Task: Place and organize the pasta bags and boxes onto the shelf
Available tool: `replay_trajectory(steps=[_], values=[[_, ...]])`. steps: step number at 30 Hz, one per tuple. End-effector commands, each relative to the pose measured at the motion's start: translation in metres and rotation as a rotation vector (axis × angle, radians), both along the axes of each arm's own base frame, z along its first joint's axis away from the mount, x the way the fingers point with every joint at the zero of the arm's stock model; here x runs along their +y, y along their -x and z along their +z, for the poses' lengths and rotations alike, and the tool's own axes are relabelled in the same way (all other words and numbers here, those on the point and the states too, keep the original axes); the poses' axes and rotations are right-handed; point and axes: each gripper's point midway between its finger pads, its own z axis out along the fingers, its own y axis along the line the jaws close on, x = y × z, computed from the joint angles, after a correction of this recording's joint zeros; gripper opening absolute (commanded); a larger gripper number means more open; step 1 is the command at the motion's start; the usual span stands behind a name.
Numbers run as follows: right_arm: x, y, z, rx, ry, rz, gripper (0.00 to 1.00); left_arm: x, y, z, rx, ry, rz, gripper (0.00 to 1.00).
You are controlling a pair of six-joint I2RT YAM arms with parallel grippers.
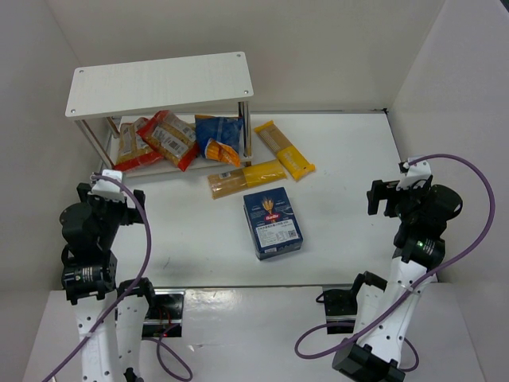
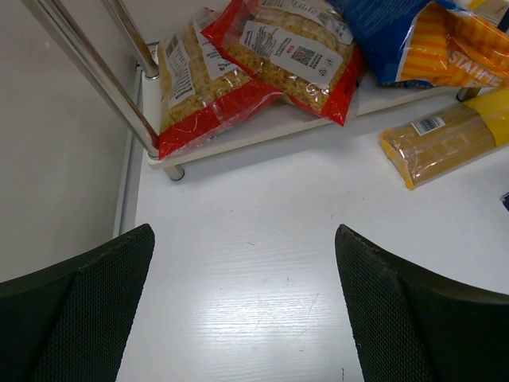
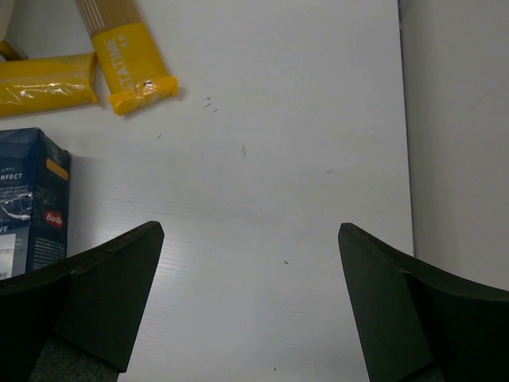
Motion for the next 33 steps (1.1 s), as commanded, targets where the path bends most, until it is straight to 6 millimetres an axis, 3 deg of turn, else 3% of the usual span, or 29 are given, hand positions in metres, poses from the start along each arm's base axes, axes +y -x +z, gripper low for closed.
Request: replay_trajectory(steps=[1, 14, 33], values=[[0.002, 0.002, 0.019, -0.051, 0.035, 0.007, 0.99, 0.001, 0.002, 0.009, -0.039, -0.007, 0.000, 1.00], [0.004, 0.004, 0.021, -0.061, 0.033, 0.004, 0.99, -0.003, 0.010, 0.019, -0.089, -0.026, -0.010, 1.00], [0.004, 0.004, 0.021, -0.061, 0.033, 0.004, 0.99, -0.006, 0.011, 0.017, -0.090, -0.032, -0.030, 1.00]])
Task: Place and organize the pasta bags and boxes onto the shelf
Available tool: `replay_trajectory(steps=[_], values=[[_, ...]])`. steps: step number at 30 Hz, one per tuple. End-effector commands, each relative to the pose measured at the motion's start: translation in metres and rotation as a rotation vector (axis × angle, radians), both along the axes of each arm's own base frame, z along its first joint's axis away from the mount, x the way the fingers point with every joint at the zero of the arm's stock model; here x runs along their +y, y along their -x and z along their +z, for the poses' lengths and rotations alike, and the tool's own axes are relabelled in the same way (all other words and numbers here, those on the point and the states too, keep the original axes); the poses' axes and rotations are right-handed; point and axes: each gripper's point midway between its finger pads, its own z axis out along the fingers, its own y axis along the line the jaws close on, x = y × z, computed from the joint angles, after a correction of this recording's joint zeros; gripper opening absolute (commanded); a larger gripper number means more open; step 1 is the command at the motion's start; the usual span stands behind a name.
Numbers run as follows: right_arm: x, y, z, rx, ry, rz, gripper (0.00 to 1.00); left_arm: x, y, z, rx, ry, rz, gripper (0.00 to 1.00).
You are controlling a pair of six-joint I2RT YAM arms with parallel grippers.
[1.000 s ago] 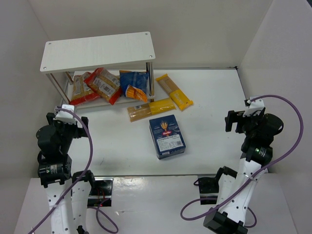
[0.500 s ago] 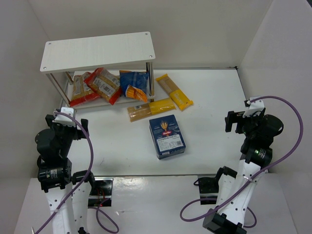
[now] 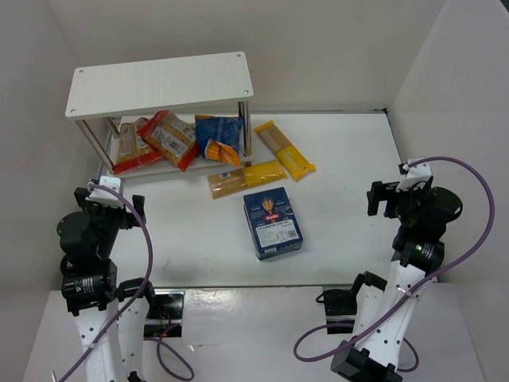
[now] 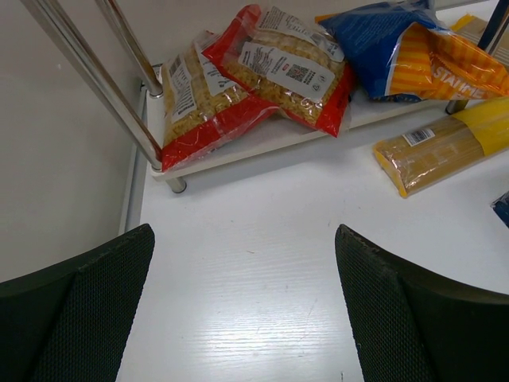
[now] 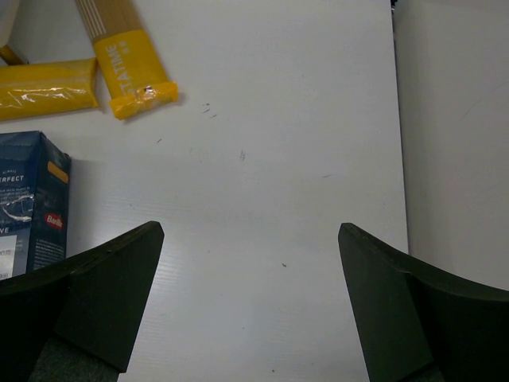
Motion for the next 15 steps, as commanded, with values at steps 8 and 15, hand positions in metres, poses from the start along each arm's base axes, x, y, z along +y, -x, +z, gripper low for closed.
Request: replay_trajectory(steps=[8, 15], values=[[0.0014, 0.0002, 0.0155, -0.037, 0.019, 0.005, 0.99, -0.0020, -0.0006, 0.0049, -0.029, -0.023, -0.020, 1.00], [0.0014, 0.0002, 0.0155, -0.037, 0.019, 0.005, 0.99, -0.0025, 0.0010, 0.0066, -0.038, -0.025, -0.020, 1.00]])
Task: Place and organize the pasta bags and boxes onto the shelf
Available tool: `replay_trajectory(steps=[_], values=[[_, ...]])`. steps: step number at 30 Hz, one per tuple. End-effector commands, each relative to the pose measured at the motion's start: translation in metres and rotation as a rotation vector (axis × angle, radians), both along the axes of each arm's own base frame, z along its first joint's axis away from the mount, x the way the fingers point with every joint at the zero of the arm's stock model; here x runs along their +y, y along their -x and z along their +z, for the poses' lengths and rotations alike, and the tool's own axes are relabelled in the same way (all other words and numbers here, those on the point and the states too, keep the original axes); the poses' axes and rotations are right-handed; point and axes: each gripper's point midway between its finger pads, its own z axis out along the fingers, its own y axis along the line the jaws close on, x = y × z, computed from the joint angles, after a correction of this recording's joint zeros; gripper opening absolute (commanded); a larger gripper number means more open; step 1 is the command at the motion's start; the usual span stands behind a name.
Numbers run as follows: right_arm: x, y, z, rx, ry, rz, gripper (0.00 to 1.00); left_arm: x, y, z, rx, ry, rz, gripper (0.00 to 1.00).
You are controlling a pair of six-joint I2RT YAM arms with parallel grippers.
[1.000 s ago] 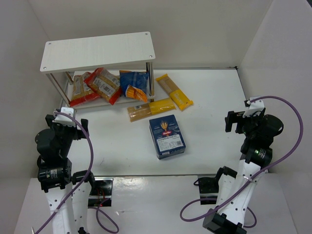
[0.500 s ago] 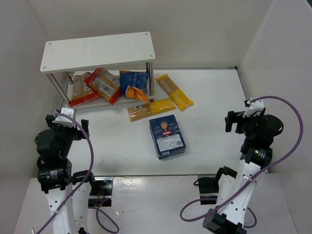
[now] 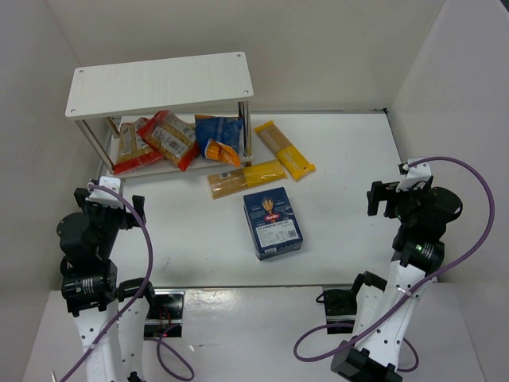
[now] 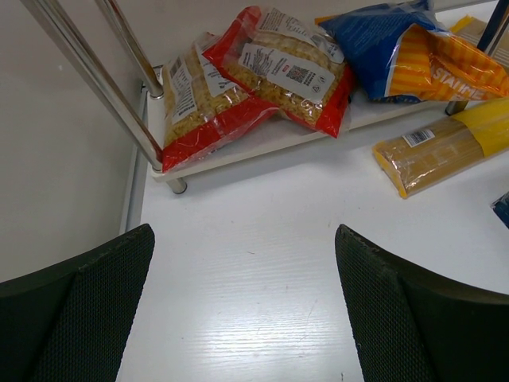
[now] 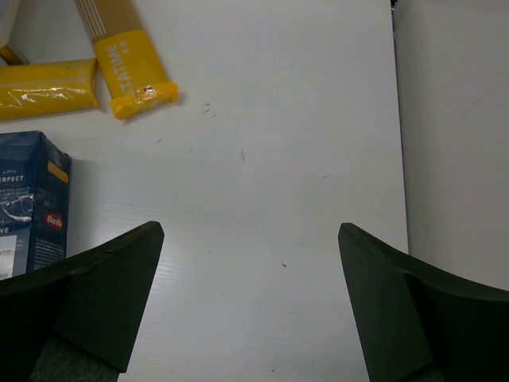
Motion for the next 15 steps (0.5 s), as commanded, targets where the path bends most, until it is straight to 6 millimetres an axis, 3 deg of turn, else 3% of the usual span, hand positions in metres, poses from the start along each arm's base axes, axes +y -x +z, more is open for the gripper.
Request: replay_trajectory(steps=[1, 15], values=[[0.0014, 0.0002, 0.0155, -0.037, 0.019, 0.005, 0.99, -0.0022, 0.0003, 0.0061, -0.035, -0.024, -0.020, 1.00], [0.0022, 0.0014, 0.0173, -0.045, 0.024, 0.005, 0.99, -0.0036, 0.0009, 0.0040, -0.027, -0.030, -0.030, 1.00]])
